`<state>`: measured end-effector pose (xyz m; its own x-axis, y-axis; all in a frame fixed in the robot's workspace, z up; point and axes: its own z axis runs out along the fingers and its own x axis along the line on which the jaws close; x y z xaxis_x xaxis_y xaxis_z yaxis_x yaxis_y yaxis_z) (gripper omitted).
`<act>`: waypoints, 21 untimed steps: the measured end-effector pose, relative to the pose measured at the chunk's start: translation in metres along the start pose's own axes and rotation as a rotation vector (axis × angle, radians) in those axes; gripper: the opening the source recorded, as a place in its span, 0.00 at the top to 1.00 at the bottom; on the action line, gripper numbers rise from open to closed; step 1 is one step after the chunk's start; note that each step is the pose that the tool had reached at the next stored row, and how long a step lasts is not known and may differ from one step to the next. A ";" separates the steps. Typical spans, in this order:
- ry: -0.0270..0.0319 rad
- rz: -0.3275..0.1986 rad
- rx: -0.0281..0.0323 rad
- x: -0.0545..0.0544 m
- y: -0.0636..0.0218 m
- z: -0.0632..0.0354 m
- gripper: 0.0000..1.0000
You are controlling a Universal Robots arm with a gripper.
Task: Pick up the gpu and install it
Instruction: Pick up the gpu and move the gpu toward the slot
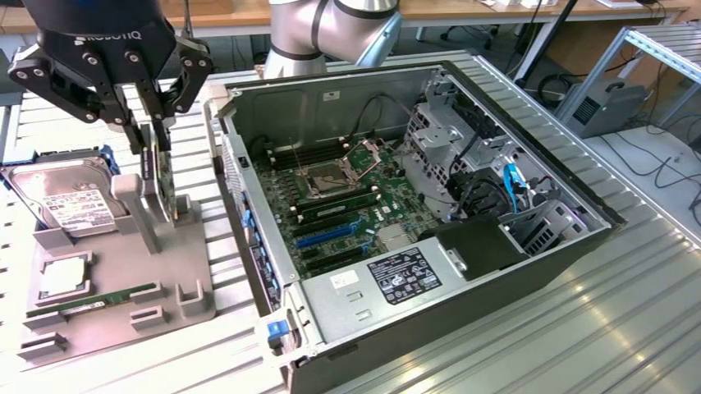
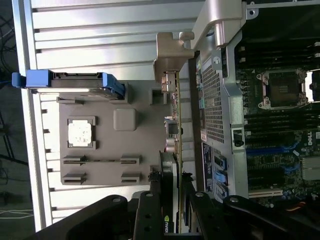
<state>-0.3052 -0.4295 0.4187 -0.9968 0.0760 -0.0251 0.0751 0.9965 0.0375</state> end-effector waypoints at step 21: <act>0.0000 0.000 0.0000 0.000 0.0004 -0.0098 0.73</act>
<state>-0.3052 -0.4294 0.4285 -0.9968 0.0761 -0.0251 0.0751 0.9965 0.0375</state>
